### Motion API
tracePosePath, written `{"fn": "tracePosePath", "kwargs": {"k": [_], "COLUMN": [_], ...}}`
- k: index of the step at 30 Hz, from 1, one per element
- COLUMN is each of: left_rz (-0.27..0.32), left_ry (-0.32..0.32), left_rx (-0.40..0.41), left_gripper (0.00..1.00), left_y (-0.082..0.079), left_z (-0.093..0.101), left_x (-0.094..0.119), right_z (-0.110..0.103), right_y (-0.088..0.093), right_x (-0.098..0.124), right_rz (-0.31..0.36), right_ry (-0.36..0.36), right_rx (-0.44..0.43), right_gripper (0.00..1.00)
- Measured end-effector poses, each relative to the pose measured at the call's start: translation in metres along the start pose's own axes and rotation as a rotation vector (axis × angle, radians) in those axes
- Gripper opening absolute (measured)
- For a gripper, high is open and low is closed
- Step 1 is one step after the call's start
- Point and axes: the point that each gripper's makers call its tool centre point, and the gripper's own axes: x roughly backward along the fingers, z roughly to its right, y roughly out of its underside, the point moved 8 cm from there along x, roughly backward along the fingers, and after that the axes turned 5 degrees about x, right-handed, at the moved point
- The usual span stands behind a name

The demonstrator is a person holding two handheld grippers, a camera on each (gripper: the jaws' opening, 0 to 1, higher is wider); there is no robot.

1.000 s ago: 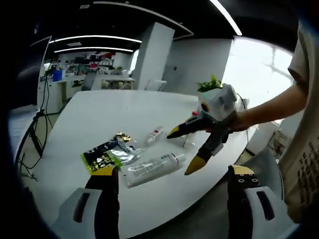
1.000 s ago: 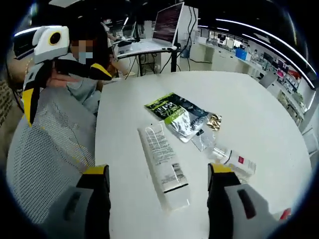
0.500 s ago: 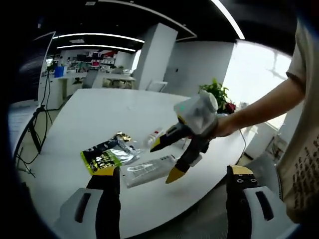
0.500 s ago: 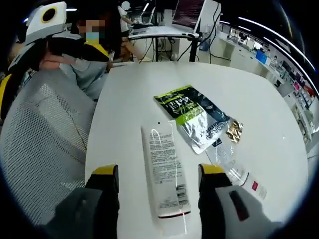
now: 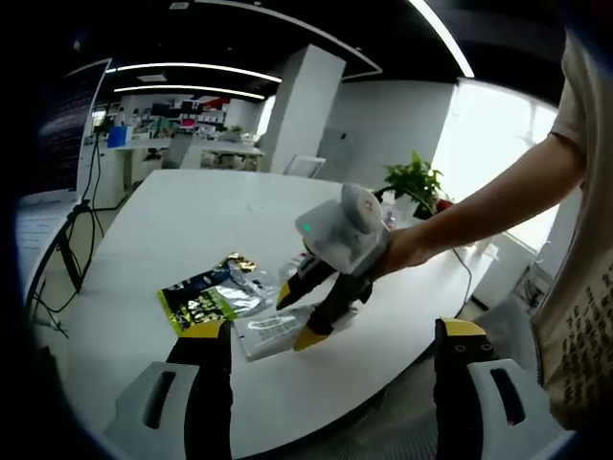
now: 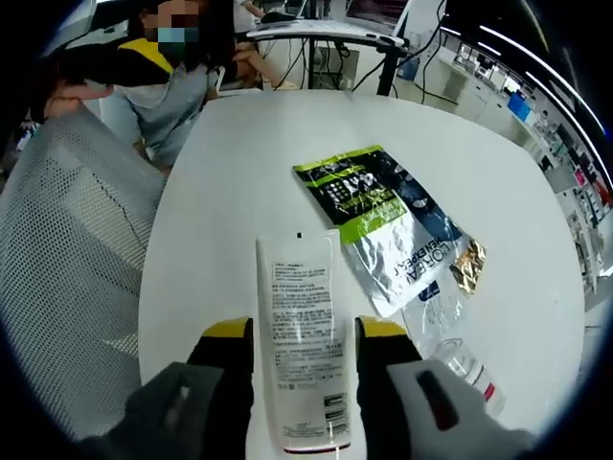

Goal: Arrange the skincare products in the storage area until every visible bottle or jar stands upright without overlapping.

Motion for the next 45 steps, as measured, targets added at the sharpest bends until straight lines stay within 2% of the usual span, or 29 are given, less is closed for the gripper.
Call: {"fn": "tracePosePath", "kwargs": {"k": [4,6,14,18,31,39,45], "left_rz": [0.001,0.002,-0.002,-0.001,0.011,0.012,0.010], "left_ry": [-0.002,-0.005,-0.009,-0.011,-0.016,-0.019,-0.017], "left_rx": [-0.001,0.001,0.000,0.002,0.022,0.023,0.024], "left_gripper": [0.85,0.84,0.84,0.84,0.84,0.83,0.83], "left_y": [0.000,-0.001,0.000,0.000,-0.001,-0.001,-0.001], "left_z": [0.001,0.001,0.000,0.000,-0.003,-0.003,-0.003], "left_x": [0.000,0.000,0.000,0.001,0.001,0.001,0.001], "right_z": [0.001,0.002,0.004,0.007,0.004,0.008,0.002], "right_y": [0.000,-0.003,-0.005,0.000,0.000,0.004,0.011], "right_x": [-0.003,-0.004,-0.006,-0.005,-0.003,0.011,0.025], "right_rz": [-0.055,-0.043,-0.087,-0.052,-0.019,0.068,0.129], "right_ry": [0.014,0.008,-0.006,-0.010,0.014,0.056,0.090], "right_rx": [0.033,0.017,0.002,-0.023,-0.012,-0.108,-0.183], "right_gripper": [0.37,0.35,0.33,0.31,0.29,0.29,0.28]}}
